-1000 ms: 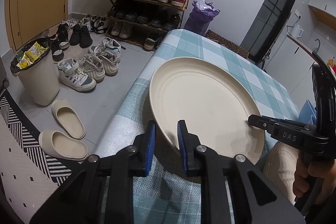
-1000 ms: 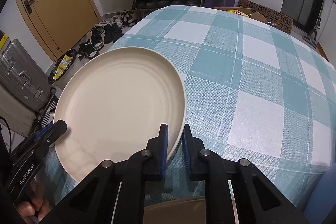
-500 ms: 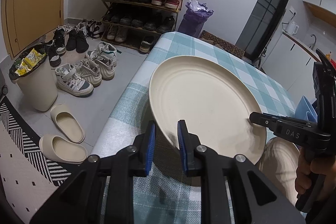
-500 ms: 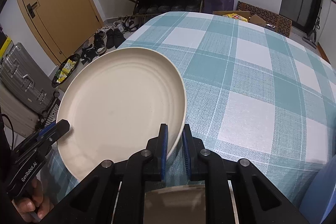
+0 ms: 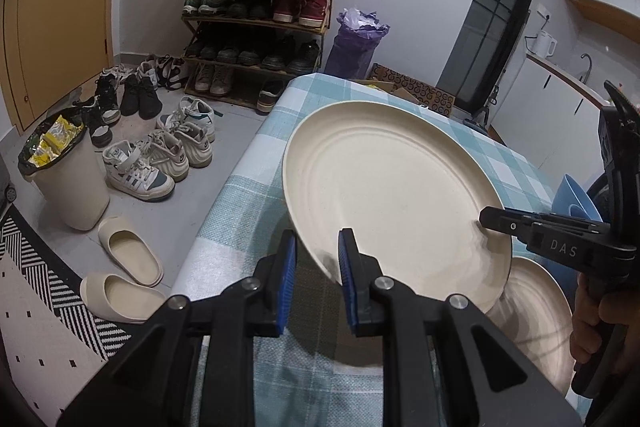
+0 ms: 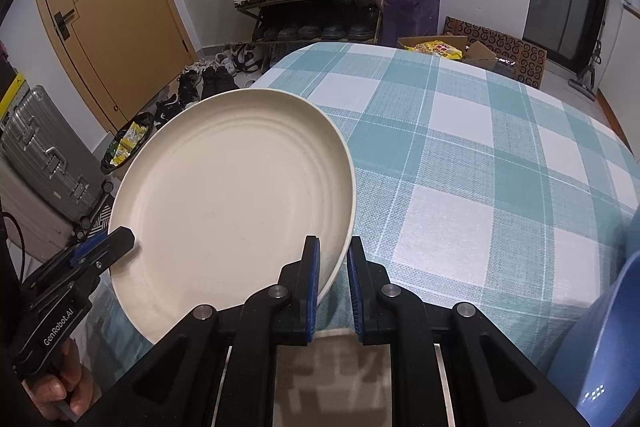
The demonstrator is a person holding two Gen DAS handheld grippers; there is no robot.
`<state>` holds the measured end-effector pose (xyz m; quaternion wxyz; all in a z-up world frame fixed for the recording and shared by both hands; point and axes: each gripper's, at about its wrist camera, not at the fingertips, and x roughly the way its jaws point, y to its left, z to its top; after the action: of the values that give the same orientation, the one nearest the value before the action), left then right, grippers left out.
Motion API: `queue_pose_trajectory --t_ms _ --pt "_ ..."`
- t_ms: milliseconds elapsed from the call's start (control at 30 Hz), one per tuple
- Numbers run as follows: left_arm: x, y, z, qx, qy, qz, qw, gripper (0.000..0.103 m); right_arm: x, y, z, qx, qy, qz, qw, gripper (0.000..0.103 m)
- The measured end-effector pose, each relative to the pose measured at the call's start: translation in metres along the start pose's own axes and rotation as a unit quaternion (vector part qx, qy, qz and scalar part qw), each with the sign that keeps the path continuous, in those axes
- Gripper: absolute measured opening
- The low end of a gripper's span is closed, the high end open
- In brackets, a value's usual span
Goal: Organize plates and bowls
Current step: 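Lift the cream plate with both grippers and carry it toward the plate stack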
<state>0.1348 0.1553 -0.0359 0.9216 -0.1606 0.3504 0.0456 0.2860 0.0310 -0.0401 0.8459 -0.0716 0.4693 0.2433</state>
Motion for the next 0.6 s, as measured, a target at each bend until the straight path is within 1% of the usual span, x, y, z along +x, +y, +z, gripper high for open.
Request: queue_pose_trajectory --t_ms 133,167,267,367,433,533,600 --pt "-0.004 -0.008 0.000 0.012 -0.001 -0.006 0.9999 0.019 -0.010 -0.008 -0.004 0.004 -0.003 -0.006 1.000 0.014" --pt "-0.005 -0.011 0.000 0.014 -0.003 -0.009 0.9999 0.021 -0.013 -0.011 -0.005 0.006 -0.004 -0.008 1.000 0.014" --pt "-0.007 -0.020 -0.001 0.025 -0.005 -0.017 0.9995 0.021 -0.023 -0.017 -0.009 0.010 -0.010 -0.005 1.000 0.014" --pt "-0.002 -0.024 -0.003 0.028 0.005 -0.023 0.9993 0.021 -0.024 -0.018 -0.011 0.006 -0.005 -0.013 1.000 0.014" --pt "-0.002 -0.026 -0.003 0.031 0.006 -0.021 0.9993 0.021 -0.022 -0.021 -0.012 0.010 -0.003 -0.013 1.000 0.014" --pt "0.000 -0.024 -0.003 0.031 0.006 -0.015 0.9994 0.021 -0.019 -0.027 -0.011 0.015 0.000 -0.028 0.999 0.014" --pt "0.003 -0.021 -0.003 0.024 0.009 -0.010 0.9996 0.021 -0.017 -0.032 -0.010 0.021 0.004 -0.025 0.999 0.014"
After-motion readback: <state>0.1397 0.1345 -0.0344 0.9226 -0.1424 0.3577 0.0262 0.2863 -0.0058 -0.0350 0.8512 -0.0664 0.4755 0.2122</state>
